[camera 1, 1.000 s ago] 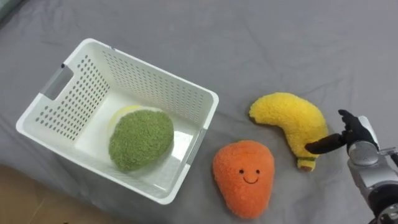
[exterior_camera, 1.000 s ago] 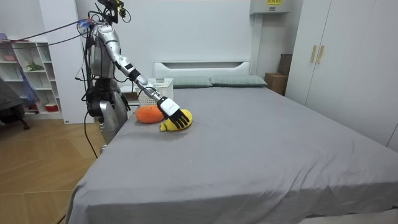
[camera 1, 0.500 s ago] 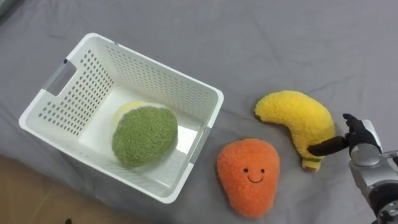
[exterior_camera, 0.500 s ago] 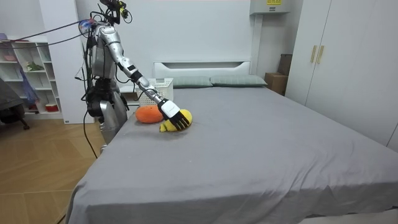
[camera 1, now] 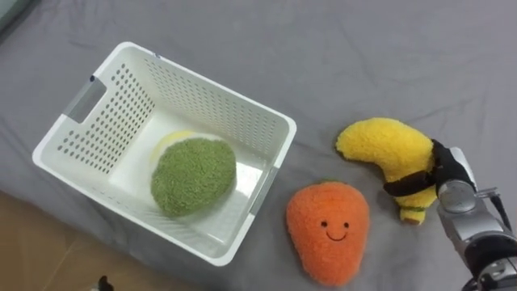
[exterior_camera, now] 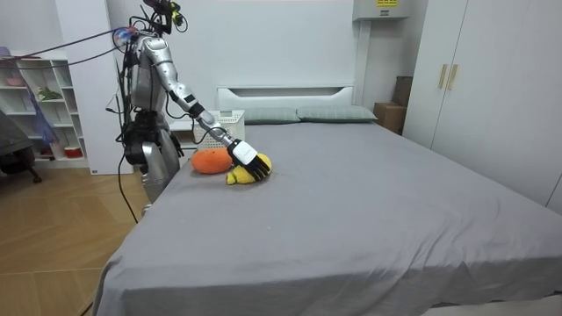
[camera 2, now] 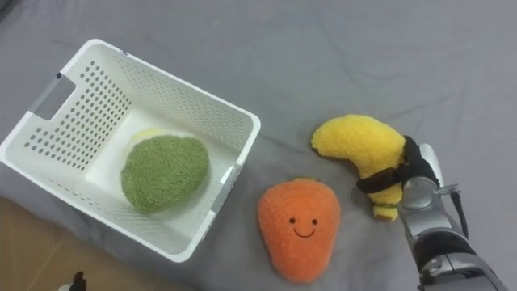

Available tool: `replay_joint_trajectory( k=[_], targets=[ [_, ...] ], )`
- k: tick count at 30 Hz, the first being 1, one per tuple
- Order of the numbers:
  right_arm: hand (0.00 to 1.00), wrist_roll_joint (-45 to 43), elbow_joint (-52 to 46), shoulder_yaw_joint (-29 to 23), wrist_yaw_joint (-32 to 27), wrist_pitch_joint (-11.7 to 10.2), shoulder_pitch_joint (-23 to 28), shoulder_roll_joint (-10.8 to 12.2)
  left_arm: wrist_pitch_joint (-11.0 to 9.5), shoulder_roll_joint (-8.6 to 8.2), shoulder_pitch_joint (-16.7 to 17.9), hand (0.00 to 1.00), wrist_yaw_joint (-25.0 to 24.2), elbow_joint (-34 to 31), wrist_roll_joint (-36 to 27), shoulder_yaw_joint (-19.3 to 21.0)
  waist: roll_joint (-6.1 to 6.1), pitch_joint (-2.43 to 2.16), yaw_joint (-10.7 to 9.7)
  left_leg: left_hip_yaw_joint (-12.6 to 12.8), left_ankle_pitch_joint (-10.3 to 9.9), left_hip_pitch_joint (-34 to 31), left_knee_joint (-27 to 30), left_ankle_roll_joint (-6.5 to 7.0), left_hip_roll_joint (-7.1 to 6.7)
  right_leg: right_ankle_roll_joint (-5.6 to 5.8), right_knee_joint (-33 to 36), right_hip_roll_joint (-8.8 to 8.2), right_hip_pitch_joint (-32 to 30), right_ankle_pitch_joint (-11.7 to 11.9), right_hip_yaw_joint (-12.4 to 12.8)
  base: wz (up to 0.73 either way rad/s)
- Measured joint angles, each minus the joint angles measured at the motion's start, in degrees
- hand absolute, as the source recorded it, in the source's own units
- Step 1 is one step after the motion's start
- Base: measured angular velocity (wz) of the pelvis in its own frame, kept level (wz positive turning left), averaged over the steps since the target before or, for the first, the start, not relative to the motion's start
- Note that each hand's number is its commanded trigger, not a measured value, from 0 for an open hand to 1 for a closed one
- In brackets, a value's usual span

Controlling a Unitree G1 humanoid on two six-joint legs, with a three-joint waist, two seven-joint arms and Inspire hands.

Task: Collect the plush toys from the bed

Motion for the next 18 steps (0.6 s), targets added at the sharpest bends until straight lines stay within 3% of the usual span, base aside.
replay_joint_trajectory(
  k=[2, 14, 18],
  targets=[
    [1.00, 0.0, 0.0, 0.1, 0.0, 0.0, 0.0, 0.1, 0.0, -0.01, 0.0, 0.00, -0.1, 0.1, 0.0, -0.1, 0.00, 0.00, 0.0, 0.0, 0.1, 0.0, 0.0, -0.05, -0.02, 0.00, 0.0, -0.01, 0.0, 0.0, 0.0, 0.00],
    [1.00, 0.1, 0.0, 2.0, -0.8, -0.5, -0.2, 0.1, 0.1, -0.02, 0.2, 0.00, -0.1, 1.2, 0.1, -0.3, 0.53, -0.01, 0.3, -0.2, 0.9, -0.1, -0.1, -0.34, -0.01, -0.25, 0.1, 0.03, 0.0, 0.1, -0.3, 0.00],
    [1.00, 0.1, 0.0, 2.8, 0.2, -0.5, -0.1, 0.1, 0.0, -0.02, 0.1, 0.00, -0.1, 1.2, 0.1, -0.3, 0.98, -0.28, 1.4, -0.2, 0.9, 0.0, -0.1, -0.36, 0.00, -0.28, 0.1, 0.02, 0.1, 0.2, -0.3, 0.00]
  ],
)
